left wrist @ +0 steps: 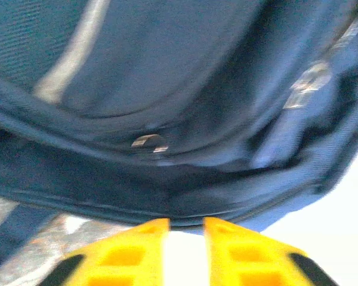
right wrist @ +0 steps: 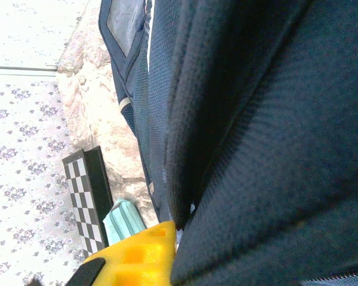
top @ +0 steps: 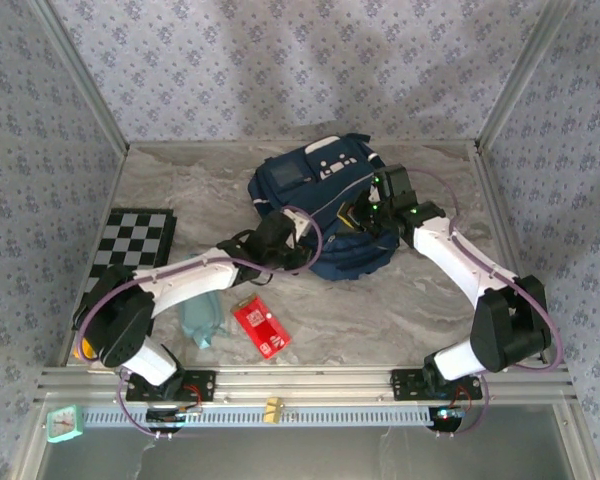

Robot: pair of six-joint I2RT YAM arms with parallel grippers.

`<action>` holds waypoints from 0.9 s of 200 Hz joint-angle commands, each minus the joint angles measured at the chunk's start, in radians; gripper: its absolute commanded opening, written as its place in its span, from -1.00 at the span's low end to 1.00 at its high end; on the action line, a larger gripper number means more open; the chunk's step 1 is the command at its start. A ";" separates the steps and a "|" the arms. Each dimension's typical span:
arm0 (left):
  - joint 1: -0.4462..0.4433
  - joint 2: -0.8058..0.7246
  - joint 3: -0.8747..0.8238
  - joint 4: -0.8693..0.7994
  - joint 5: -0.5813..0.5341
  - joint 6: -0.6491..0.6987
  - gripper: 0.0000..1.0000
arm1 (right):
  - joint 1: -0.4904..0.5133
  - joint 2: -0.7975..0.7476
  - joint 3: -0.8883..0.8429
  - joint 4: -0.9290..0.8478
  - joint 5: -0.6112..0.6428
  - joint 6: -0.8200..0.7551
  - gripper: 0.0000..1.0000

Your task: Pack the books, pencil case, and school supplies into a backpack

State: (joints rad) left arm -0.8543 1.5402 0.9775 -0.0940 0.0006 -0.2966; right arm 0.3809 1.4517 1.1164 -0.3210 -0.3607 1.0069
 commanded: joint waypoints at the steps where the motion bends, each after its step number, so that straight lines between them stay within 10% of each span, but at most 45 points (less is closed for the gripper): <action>1: -0.040 0.016 0.059 0.005 0.052 -0.055 -0.42 | -0.001 -0.044 0.011 0.048 0.004 0.022 -1.00; 97: -0.052 0.137 0.152 0.077 -0.019 -0.156 -0.19 | 0.012 -0.028 -0.002 0.089 0.013 0.044 -1.00; 180: -0.049 0.162 0.198 0.064 -0.084 -0.119 -0.88 | 0.019 -0.008 -0.014 0.105 -0.001 0.049 -1.00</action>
State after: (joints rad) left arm -0.9085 1.7016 1.1271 -0.0532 -0.0135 -0.4248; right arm 0.3962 1.4528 1.0912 -0.2649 -0.3527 1.0477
